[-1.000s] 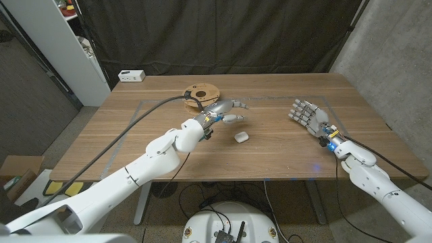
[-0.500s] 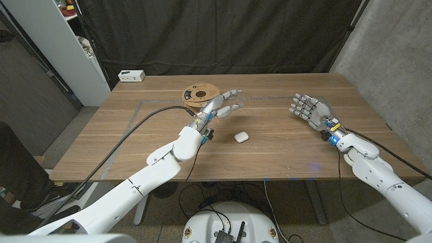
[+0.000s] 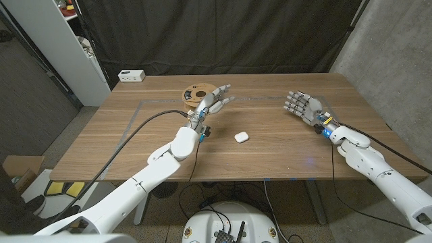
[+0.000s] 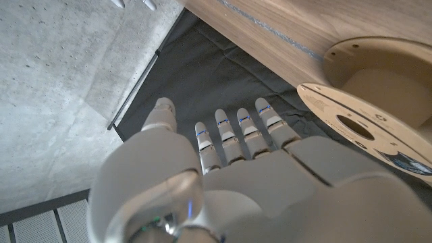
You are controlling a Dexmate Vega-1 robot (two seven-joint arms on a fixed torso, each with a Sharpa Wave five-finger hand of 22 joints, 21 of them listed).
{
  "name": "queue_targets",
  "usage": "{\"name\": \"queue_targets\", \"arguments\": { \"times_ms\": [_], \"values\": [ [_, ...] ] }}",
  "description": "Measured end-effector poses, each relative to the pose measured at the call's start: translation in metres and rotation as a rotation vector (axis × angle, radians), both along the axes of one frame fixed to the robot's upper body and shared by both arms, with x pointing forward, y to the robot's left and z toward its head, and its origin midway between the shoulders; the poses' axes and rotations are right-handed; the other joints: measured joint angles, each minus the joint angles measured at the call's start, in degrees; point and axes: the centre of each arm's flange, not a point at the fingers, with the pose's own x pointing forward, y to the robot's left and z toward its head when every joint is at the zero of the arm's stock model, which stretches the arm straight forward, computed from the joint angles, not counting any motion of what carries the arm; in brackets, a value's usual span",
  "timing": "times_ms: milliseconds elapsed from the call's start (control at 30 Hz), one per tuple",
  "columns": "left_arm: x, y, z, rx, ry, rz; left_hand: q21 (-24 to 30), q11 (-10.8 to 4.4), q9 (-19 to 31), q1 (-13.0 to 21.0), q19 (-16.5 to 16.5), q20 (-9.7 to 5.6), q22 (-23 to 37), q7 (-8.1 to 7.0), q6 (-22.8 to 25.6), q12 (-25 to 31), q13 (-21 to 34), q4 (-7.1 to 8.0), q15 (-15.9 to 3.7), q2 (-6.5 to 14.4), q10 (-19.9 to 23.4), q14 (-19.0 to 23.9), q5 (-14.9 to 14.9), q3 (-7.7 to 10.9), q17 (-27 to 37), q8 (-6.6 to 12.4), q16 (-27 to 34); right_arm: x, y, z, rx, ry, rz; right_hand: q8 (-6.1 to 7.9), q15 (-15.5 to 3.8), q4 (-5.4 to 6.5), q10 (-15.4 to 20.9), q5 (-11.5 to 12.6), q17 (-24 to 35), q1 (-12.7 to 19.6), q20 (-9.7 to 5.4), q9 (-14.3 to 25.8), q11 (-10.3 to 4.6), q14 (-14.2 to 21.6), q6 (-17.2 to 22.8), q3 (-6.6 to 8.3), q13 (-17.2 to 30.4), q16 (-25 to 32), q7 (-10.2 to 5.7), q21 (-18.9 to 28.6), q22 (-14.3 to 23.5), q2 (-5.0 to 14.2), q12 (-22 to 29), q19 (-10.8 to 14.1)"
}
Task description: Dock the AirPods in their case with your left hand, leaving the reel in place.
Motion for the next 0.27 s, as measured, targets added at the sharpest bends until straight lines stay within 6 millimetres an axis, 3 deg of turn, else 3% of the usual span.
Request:
{"name": "queue_targets", "arguments": {
  "times_ms": [267],
  "values": [
    [0.013, 0.016, 0.016, -0.04, -0.007, -0.045, 0.0, 0.0, 0.0, -0.5, 0.0, 0.0, 0.1, 0.01, 0.0, 0.0, 0.0, 0.25, 0.0, -0.2, 0.0, 0.0, 0.0, -0.25, 0.0, 0.21, 0.0, 0.016, 0.018, 0.014, 0.014, -0.007, -0.018, 0.0, 0.0, 0.0, 0.0, 0.0, 0.0, 0.0, 0.0, 0.0, 0.0, 0.0, 0.0, 0.0, 0.0, 0.0, 0.0, 0.0, 0.0, 0.0, 0.0, 0.0]
  ]
}}
